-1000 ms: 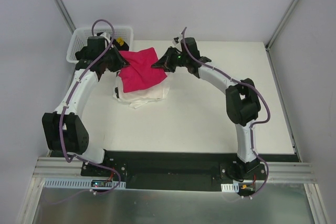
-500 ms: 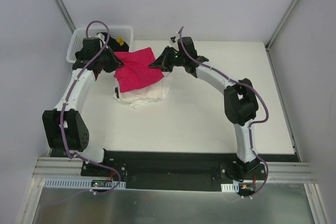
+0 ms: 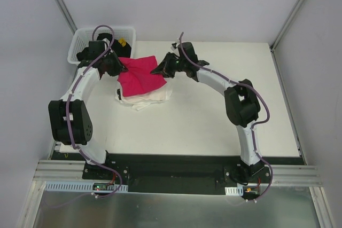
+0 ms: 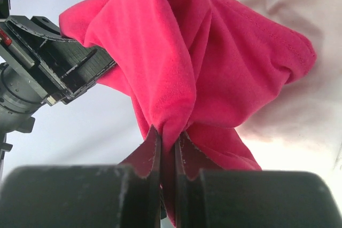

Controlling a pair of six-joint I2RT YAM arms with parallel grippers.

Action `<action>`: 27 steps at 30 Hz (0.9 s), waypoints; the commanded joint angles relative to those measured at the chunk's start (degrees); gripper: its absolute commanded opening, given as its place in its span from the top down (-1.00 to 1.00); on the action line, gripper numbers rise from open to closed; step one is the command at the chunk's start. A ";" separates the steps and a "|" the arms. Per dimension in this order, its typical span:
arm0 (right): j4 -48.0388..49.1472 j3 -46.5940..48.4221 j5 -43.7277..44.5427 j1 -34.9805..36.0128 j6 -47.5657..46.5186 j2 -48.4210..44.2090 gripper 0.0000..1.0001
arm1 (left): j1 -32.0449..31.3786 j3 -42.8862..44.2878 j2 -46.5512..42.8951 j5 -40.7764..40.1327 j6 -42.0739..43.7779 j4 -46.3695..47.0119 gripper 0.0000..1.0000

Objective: Fold and stack the t-shirts
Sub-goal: Put the neatly folded tshirt into the corner of the board with both arms

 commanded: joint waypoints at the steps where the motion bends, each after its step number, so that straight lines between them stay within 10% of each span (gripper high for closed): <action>1: 0.99 -0.71 -0.53 0.69 0.38 -0.17 0.99 | 1.07 2.87 1.07 0.81 1.61 2.84 1.00; 27: 4.33 -8.89 -0.17 -0.27 0.55 -0.44 0.99 | 1.69 4.19 7.14 3.09 3.02 2.75 1.00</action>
